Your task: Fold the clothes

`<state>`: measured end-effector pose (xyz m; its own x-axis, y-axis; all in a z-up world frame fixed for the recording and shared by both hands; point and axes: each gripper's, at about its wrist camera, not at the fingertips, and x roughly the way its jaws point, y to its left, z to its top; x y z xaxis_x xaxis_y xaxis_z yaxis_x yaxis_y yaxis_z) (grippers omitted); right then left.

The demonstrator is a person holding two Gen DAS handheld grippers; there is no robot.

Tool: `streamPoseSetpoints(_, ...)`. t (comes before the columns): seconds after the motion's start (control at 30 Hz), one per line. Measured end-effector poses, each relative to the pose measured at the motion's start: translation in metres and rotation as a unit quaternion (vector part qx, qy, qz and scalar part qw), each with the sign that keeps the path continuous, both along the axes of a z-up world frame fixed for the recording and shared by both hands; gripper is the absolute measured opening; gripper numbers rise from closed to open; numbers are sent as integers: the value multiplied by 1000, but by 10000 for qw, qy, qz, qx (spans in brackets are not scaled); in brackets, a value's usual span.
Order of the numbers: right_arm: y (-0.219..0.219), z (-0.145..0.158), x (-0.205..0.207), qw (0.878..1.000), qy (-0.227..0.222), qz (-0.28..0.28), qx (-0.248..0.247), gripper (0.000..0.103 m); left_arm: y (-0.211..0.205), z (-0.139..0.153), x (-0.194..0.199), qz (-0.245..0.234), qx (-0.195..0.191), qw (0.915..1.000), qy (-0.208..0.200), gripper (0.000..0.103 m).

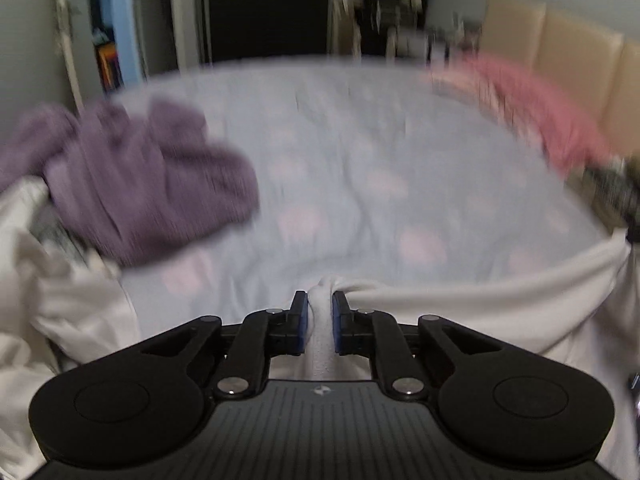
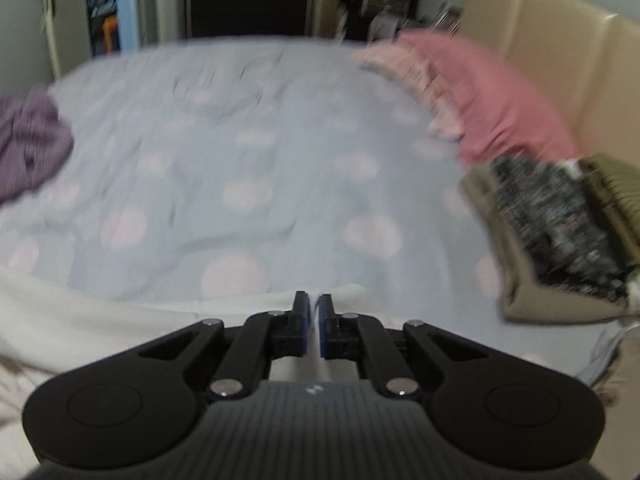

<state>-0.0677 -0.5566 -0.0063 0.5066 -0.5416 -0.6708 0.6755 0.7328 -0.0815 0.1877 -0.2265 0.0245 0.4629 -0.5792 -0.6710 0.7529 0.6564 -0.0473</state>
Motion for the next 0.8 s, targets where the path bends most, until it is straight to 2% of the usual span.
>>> streamPoseSetpoints(0.17, 17, 64, -32, 9926, -1073, -255, -508, 5, 25, 68, -16, 108, -990, 9941, -433, 10)
streamPoseSetpoints(0.23, 23, 84, -44, 9880, -1398, -254, -604, 5, 33, 85, -25, 49, -1176, 9913, -583, 10)
streamPoseSetpoints(0.33, 32, 93, -52, 9886, -1394, -142, -550, 5, 40, 95, -36, -76, -1173, 9912, -615, 10)
streamPoseSetpoints(0.43, 34, 85, -57, 9929, -1175, -55, -198, 5, 44, 84, -45, -269, -798, 9948, -580, 10)
streamPoseSetpoints(0.6, 30, 42, -62, 9973, -245, 198, 656, 5, 53, 37, -58, -725, 145, 9970, -234, 10)
streamPoseSetpoints(0.7, 38, 6, -70, 9921, 320, 386, 1147, 5, 62, 1, -68, -967, 682, 9930, 9, 10)
streamPoseSetpoints(0.8, 50, -26, -77, 9855, 894, 602, 1311, 5, 71, -35, -84, -1257, 1168, 9848, 276, 10)
